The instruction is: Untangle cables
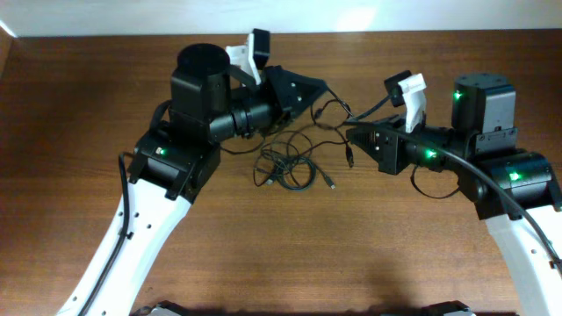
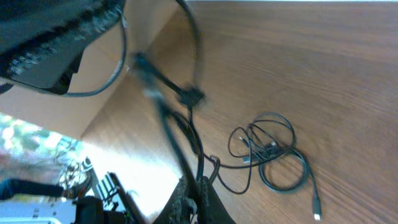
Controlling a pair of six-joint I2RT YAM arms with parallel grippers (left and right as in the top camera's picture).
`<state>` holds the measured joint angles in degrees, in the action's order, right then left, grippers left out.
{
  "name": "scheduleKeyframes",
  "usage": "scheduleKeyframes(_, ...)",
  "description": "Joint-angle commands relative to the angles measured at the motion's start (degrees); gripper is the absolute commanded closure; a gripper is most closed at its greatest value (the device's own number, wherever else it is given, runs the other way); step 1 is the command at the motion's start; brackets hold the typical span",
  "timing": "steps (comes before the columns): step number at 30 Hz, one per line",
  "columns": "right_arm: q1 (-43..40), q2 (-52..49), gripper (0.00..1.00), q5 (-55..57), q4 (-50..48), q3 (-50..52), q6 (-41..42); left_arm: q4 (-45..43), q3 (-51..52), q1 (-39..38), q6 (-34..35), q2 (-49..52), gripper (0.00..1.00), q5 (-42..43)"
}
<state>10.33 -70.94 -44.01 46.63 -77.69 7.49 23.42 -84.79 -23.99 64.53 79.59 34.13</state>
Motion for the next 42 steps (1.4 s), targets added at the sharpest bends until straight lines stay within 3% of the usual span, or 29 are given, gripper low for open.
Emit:
scheduleKeyframes(1, 0.15, 0.09, 0.96, 8.07, 1.62, -0.74, 5.6, 6.64, -0.48, 0.13, -5.53, -0.52, 0.9, -22.86)
scheduleKeyframes(4, 0.15, 0.09, 0.96, 10.25, 2.38, -0.74, 7.23, 12.44, -0.48, 0.13, -5.53, -0.52, 0.91, -34.73)
scheduleKeyframes(6, 0.17, 0.09, 0.96, 10.23, 2.32, -0.74, 7.91, 14.08, -0.48, 0.13, -5.6, -0.52, 0.9, -37.59)
scheduleKeyframes(12, 0.15, 0.09, 0.96, 0.83, -5.29, -0.76, 12.15, 17.22, -0.48, 0.07, -9.22, -0.52, 0.7, -31.93)
scheduleKeyframes(15, -0.66, 0.09, 0.96, 0.98, -11.32, -0.76, 22.67, 17.29, -0.48, 0.09, -19.43, -0.52, 0.53, -27.45)
scheduleKeyframes(18, -1.81, 0.09, 0.96, 0.59, -13.57, -0.76, 28.35, 17.9, -0.48, 0.09, -29.2, -0.52, 0.25, -27.45)
scheduleKeyframes(20, -2.32, 0.09, 0.96, -2.01, -14.86, -0.76, 29.64, 18.01, -0.48, 0.09, -34.18, -0.52, 0.18, -25.7)
scheduleKeyframes(21, -2.49, 0.09, 0.96, -3.65, -15.04, -0.76, 29.64, 17.73, -0.48, 0.07, -36.83, -0.52, 0.08, -23.74)
scheduleKeyframes(24, -2.49, 0.09, 0.96, -5.99, -14.97, -0.76, 29.81, 16.65, -0.48, 0.07, -48.68, -0.52, 0.01, -19.47)
scheduleKeyframes(29, -2.6, 0.09, 0.96, -6.01, -15.23, -0.76, 33.51, 19.19, -0.48, 0.09, -64.57, -0.52, 0.01, -12.07)
scheduleKeyframes(36, -2.58, 0.09, 0.96, -6.64, -15.58, -0.76, 33.53, 22.62, -0.48, 0.07, -74.03, -0.52, 0.01, -10.75)
scheduleKeyframes(41, -2.58, 0.09, 0.96, -8.35, -15.67, -0.76, 34.12, 21.64, -0.42, 0.09, -74.53, 0.59, 0.16, -10.93)
scheduleKeyframes(42, -2.58, 0.09, 0.96, -8.57, -15.65, -0.76, 34.71, 21.38, -0.42, 0.09, -74.51, 1.11, 0.23, -10.91)
